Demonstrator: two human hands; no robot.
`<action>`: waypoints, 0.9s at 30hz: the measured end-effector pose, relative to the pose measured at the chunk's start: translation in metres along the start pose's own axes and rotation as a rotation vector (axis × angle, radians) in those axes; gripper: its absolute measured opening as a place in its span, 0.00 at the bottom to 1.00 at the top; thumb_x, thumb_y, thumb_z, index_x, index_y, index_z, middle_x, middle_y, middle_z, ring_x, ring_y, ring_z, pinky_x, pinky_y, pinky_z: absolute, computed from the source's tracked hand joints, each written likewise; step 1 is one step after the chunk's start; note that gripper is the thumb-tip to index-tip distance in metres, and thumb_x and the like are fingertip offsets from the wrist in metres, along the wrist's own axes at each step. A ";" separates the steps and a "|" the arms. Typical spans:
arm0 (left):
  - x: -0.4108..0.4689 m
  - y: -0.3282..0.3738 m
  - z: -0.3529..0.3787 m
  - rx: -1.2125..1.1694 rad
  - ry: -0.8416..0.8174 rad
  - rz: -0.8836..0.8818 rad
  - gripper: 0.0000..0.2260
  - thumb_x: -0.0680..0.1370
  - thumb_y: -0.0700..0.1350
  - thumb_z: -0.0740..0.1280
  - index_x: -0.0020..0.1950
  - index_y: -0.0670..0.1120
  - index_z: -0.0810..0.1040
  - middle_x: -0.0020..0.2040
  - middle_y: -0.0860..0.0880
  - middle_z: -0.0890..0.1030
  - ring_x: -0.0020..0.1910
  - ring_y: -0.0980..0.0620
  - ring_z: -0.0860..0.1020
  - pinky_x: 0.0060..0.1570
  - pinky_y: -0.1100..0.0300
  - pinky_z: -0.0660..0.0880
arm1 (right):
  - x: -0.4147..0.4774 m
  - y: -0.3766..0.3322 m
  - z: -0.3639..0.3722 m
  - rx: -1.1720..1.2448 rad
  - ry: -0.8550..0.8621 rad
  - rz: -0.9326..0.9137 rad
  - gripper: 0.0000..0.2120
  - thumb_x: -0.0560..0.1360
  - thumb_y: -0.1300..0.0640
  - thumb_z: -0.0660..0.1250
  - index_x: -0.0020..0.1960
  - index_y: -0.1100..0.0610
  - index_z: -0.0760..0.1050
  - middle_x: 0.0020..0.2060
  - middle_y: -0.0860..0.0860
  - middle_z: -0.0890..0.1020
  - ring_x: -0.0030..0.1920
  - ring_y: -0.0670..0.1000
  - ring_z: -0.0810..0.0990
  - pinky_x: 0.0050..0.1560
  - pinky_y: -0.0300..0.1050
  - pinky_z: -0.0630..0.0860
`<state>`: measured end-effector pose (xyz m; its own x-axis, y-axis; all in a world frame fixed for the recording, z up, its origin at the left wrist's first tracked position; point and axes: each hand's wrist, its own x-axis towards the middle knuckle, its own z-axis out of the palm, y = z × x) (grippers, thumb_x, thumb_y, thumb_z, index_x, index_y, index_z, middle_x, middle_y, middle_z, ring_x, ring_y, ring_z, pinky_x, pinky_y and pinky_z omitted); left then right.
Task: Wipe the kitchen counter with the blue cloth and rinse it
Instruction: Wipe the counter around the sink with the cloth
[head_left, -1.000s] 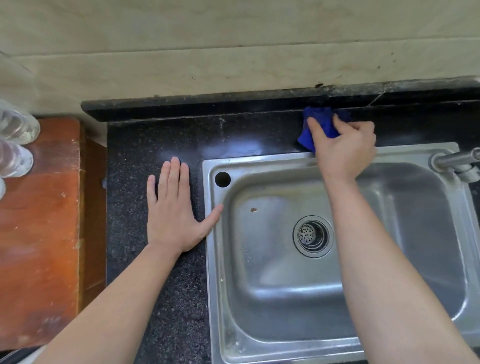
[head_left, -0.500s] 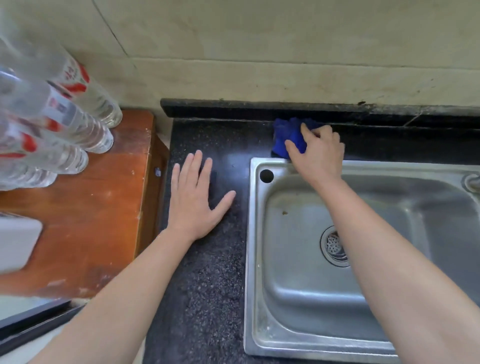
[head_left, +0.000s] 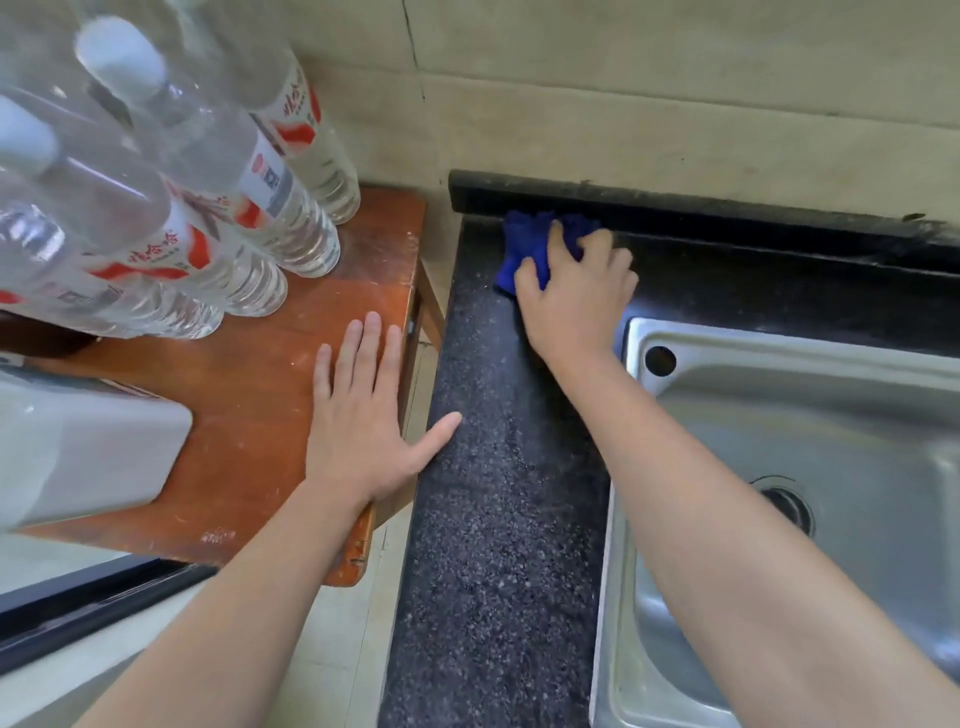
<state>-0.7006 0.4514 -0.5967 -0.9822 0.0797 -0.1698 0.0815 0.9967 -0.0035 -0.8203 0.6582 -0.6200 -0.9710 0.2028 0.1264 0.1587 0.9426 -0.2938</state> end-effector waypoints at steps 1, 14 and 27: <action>0.000 0.000 -0.001 0.002 -0.006 -0.003 0.47 0.74 0.76 0.47 0.81 0.44 0.47 0.82 0.44 0.45 0.80 0.47 0.42 0.77 0.41 0.47 | 0.001 -0.023 0.007 0.002 -0.021 -0.066 0.26 0.74 0.43 0.61 0.67 0.55 0.78 0.54 0.60 0.77 0.49 0.63 0.74 0.46 0.52 0.68; 0.002 0.000 -0.001 -0.001 -0.017 -0.021 0.44 0.75 0.73 0.46 0.81 0.45 0.49 0.82 0.45 0.47 0.80 0.48 0.43 0.77 0.42 0.47 | 0.013 0.052 -0.022 0.088 -0.035 0.000 0.23 0.73 0.44 0.65 0.67 0.46 0.77 0.55 0.55 0.76 0.54 0.61 0.74 0.54 0.53 0.67; 0.001 -0.002 0.002 0.003 0.008 -0.022 0.44 0.75 0.74 0.48 0.81 0.46 0.49 0.82 0.46 0.47 0.80 0.49 0.43 0.77 0.43 0.47 | -0.040 0.036 -0.024 0.066 -0.124 -0.329 0.23 0.74 0.44 0.62 0.67 0.47 0.77 0.58 0.54 0.77 0.54 0.59 0.75 0.55 0.54 0.67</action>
<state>-0.7013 0.4496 -0.5990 -0.9851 0.0578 -0.1620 0.0602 0.9981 -0.0102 -0.7718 0.6902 -0.6132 -0.9832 -0.1458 0.1098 -0.1737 0.9323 -0.3173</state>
